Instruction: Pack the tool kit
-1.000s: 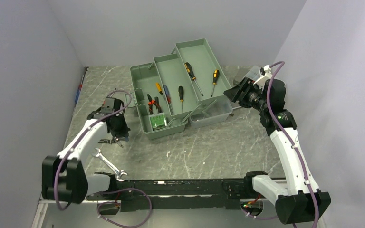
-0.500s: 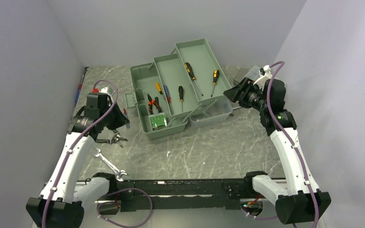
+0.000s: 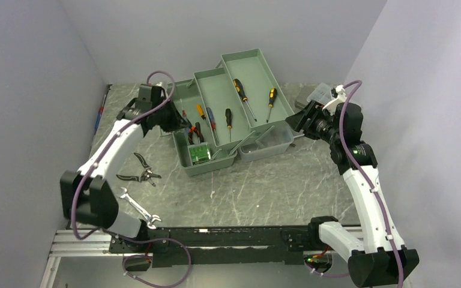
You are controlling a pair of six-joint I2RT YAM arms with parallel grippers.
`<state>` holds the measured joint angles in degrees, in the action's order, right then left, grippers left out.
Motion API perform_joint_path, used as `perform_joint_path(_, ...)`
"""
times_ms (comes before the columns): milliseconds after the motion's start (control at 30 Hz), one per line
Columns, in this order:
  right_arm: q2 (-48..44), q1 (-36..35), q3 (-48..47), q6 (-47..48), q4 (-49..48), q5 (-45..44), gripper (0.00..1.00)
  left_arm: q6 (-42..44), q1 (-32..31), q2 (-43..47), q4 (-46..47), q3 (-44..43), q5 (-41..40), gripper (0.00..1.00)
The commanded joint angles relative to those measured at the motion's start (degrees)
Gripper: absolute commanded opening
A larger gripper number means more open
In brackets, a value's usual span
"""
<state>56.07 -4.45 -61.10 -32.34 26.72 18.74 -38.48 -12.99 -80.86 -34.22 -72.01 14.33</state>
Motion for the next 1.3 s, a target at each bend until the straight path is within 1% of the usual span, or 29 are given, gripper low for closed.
perform_joint_path(0,-1.8,0.0,-2.8,1.6,2.3,-4.1,0.61,0.1,-0.8,-7.9,3.2,-6.7,-0.7,0.00)
perform_joint_path(167,-3.0,0.0,-2.8,1.7,3.4,-5.7,0.61,2.4,-0.9,-17.6,2.4,-12.5,-1.0,0.01)
perform_joint_path(267,-3.3,0.0,-2.7,1.6,3.5,-6.0,0.61,3.8,-0.8,-22.5,-0.5,-17.6,-3.1,0.06)
perform_joint_path(300,-3.3,0.0,-2.6,1.5,3.5,-5.9,0.61,4.3,-0.8,-23.9,-1.5,-19.0,-3.7,0.13)
perform_joint_path(333,-3.4,0.0,-2.6,1.5,3.6,-5.9,0.61,4.8,-0.8,-24.9,-2.1,-20.2,-4.4,0.22)
perform_joint_path(400,-3.4,0.0,-2.5,1.5,3.6,-5.9,0.61,5.5,-0.8,-26.3,-4.0,-22.5,-5.3,0.42)
perform_joint_path(433,-3.3,0.0,-2.6,1.5,3.7,-5.8,0.61,6.1,-0.8,-26.3,-4.5,-23.2,-5.9,0.51)
perform_joint_path(500,-3.2,0.0,-2.7,1.6,3.8,-5.9,0.61,7.3,-0.8,-25.6,-6.7,-24.7,-6.5,0.59)
perform_joint_path(600,-3.2,0.0,-2.7,1.7,3.8,-6.1,0.61,9.1,-0.8,-21.7,-8.4,-24.1,-8.8,0.66)
perform_joint_path(667,-3.1,0.0,-2.6,1.7,3.8,-6.1,0.61,10.1,-0.8,-17.9,-9.1,-21.8,-11.4,0.73)
perform_joint_path(733,-2.9,0.0,-2.2,1.8,3.7,-6.3,0.61,11.1,-0.8,-13.6,-9.4,-18.3,-13.4,0.83)
perform_joint_path(767,-2.9,0.0,-2.1,1.9,3.7,-6.4,0.61,11.5,-0.8,-11.7,-9.7,-16.4,-14.1,0.86)
perform_joint_path(867,-3.2,0.0,-1.7,1.9,3.6,-6.8,0.62,11.4,-0.8,-6.3,-10.3,-9.9,-17.3,0.88)
perform_joint_path(1033,-3.3,0.0,-1.3,1.9,3.2,-6.6,0.62,9.9,-0.8,-1.2,-8.2,0.3,-18.4,0.89)
perform_joint_path(1133,-3.0,0.0,-1.3,1.9,3.1,-6.4,0.62,9.2,-0.9,-1.3,-5.5,3.5,-16.7,0.87)
perform_joint_path(1267,-2.9,0.0,-1.3,1.9,3.2,-6.6,0.62,8.9,-1.2,-3.9,-4.0,4.4,-15.1,0.82)
